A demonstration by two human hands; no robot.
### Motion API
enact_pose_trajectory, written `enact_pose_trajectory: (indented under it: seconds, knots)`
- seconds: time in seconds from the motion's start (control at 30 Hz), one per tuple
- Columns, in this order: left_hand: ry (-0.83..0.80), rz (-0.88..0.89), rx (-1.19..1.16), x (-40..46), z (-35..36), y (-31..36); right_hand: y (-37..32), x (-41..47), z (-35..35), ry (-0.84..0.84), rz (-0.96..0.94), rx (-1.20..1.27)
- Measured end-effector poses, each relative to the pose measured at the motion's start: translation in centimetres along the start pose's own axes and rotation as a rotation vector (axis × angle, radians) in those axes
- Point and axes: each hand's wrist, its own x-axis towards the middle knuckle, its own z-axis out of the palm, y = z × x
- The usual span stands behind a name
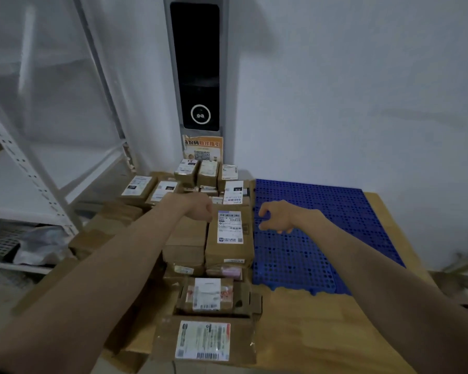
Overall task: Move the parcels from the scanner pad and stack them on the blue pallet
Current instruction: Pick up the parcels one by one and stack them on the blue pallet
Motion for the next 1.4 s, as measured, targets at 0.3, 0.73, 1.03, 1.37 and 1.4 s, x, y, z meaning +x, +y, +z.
enact_pose_trajectory:
  seconds: [0.3, 0.73, 1.03, 1.37, 1.4]
  knots:
    - [-0.016, 0.07, -0.103, 6.6, 1.7, -1.4, -0.3, 6.6, 3.7, -0.109, 0.087, 0.174]
    - [0.28, -0.029, -0.066, 7.1, 3.9, -1.3, 0.4, 10.0, 8.1, -0.118, 0.196, 0.475]
    - [0.269, -0.168, -0.254, 8.0, 5.7, -0.6, 1.3, 9.9, 10.3, -0.103, 0.23, 0.761]
    - [0.226, -0.096, -0.594, 9.1, 5.6, 1.6, 3.5, 9.1, 10.4, -0.05, 0.255, 0.914]
    - [0.207, -0.091, -0.631, 9.2, 5.6, 1.7, 3.6, 8.8, 10.2, -0.047, 0.253, 0.93]
